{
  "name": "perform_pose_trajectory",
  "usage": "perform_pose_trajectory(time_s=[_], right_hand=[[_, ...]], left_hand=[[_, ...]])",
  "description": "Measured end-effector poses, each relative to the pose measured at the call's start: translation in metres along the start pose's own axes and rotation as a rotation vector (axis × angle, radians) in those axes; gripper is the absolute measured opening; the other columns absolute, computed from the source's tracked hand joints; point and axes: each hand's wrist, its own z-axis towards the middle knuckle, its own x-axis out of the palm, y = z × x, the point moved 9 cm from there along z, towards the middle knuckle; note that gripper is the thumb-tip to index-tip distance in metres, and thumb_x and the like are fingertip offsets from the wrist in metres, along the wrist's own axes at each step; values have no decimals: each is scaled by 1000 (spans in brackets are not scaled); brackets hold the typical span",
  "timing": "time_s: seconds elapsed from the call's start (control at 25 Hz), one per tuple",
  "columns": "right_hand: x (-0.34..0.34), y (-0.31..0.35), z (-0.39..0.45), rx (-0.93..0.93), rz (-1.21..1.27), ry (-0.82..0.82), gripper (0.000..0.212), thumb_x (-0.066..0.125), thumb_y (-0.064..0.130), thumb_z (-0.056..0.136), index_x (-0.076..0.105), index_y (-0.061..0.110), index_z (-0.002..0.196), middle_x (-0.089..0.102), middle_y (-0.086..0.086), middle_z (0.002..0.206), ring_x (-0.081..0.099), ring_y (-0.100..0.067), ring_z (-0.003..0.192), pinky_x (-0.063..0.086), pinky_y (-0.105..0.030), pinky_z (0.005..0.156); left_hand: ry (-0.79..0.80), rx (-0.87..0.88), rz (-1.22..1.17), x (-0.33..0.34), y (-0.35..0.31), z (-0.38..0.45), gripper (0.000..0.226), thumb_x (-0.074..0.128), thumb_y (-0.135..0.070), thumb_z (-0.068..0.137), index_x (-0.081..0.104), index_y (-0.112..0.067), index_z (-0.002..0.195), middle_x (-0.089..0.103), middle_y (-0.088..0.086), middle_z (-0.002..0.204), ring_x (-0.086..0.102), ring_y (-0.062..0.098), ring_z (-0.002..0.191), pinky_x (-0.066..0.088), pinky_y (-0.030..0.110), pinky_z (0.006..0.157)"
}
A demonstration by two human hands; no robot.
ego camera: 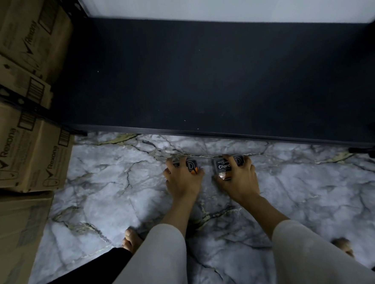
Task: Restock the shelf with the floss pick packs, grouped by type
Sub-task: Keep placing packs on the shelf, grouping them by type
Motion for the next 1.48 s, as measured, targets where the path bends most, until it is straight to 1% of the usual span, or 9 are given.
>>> perform_pose_trajectory(time_s=[0.16,0.36,0.44,0.56,0.8,1.0,1.2,1.36,1.48], right_hand=[[-23,14,-14,-21,10,-39,67,65,50,78,36,35,137,32,-20,135,40,-38,118,41,-48,100],[-103,45,-53,-68,69,-131,70,65,46,77,36,35,139,28,-18,140,36,-37,124,34,-45,105],[-149,62,-80,-108,92,-201,71,65,45,77,35,36,141,26,-18,143,36,-36,124,33,-45,107],[-221,86,-124,-171,120,-334,71,66,45,76,37,35,140,31,-17,141,39,-36,119,32,-44,105],[-358,132,-229,-342,182,-636,70,65,52,75,38,38,138,35,-13,137,42,-31,118,35,-41,104],[-457,153,-306,-442,253,-858,69,63,49,79,36,38,140,32,-12,139,39,-29,120,36,-41,105],[-548,137,-347,-441,300,-1031,72,64,47,79,32,40,143,23,-13,146,31,-31,129,31,-44,109],[-615,108,-349,-376,295,-1139,71,65,48,79,34,40,142,22,-12,146,32,-34,126,32,-47,106],[-659,85,-334,-317,272,-1206,69,66,47,78,36,38,140,25,-12,144,36,-34,122,32,-45,105]], left_hand=[[-27,20,-16,-29,-4,-15,61,66,-53,76,47,-31,130,25,6,143,39,35,119,47,47,91],[-114,91,-31,-108,-37,-59,61,67,-56,75,46,-27,125,31,4,142,44,33,118,48,43,90],[-157,149,-19,-151,-58,-88,61,68,-56,74,46,-27,124,32,3,139,46,32,118,48,43,88],[-225,238,-24,-217,-92,-135,62,68,-56,76,45,-26,125,30,0,138,44,32,118,49,45,88],[-458,483,-85,-346,-155,-245,63,66,-58,77,45,-27,128,32,-1,139,44,30,119,48,43,86],[-653,673,-151,-424,-202,-330,63,62,-59,79,44,-25,129,33,0,139,46,28,117,48,42,86],[-731,856,-285,-468,-266,-389,61,66,-58,76,48,-26,125,34,-4,135,47,23,112,50,39,86],[-729,958,-327,-481,-338,-415,64,66,-59,76,47,-27,127,34,-4,139,47,24,115,51,40,83],[-727,1018,-346,-484,-397,-423,65,65,-61,75,47,-26,128,35,-3,139,46,24,119,51,41,83]])
